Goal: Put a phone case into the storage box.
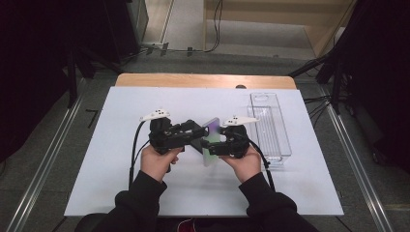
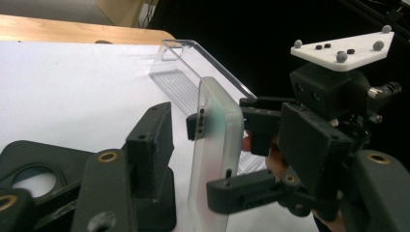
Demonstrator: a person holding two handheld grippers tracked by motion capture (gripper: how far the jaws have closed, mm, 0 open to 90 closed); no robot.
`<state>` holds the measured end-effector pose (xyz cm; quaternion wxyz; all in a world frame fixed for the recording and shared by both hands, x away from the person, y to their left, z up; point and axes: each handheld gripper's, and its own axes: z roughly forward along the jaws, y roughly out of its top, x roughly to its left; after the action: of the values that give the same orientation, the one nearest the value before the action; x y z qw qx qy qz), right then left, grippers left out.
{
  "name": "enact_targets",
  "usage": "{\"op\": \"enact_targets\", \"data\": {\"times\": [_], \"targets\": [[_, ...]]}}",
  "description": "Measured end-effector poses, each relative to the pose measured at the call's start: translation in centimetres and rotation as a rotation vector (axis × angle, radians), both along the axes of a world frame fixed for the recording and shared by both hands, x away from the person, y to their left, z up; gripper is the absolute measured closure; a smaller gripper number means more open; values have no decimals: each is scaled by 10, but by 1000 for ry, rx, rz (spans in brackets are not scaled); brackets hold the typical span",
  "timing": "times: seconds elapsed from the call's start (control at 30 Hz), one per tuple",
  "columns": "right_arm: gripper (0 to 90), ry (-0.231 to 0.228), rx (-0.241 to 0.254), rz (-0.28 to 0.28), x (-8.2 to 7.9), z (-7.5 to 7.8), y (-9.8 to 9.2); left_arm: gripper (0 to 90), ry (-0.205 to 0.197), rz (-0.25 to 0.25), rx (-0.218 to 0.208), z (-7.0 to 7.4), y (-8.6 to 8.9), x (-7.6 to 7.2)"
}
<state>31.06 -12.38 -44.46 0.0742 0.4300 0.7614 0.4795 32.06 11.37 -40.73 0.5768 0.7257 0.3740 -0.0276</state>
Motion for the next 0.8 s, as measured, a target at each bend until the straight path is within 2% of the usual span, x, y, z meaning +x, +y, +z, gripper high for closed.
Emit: {"op": "enact_targets", "data": {"times": [0.17, 0.3, 0.33, 0.4, 0.5, 0.6, 0.67, 0.8], "targets": [[146, -4, -1, -13, 1, 2, -7, 315, 10, -12, 7, -3, 9, 0], [145, -2, 7, -14, 1, 3, -10, 297, 52, -48, 68, -8, 14, 2], [145, -4, 6, -10, 1, 4, -11, 298, 46, -52, 79, -10, 15, 2], [146, -11, 10, 1, 2, 5, -13, 298, 43, -63, 92, -12, 16, 2], [146, -21, 6, 27, 2, 7, -16, 298, 49, -98, 135, -15, 18, 2], [145, -27, -4, 62, 3, 9, -18, 299, 69, -150, 167, -19, 21, 2], [145, -28, 9, 79, 3, 10, -20, 299, 56, -177, 205, -22, 25, 0], [146, -19, 28, 116, 4, 13, -22, 299, 50, -207, 239, -26, 30, -3]]}}
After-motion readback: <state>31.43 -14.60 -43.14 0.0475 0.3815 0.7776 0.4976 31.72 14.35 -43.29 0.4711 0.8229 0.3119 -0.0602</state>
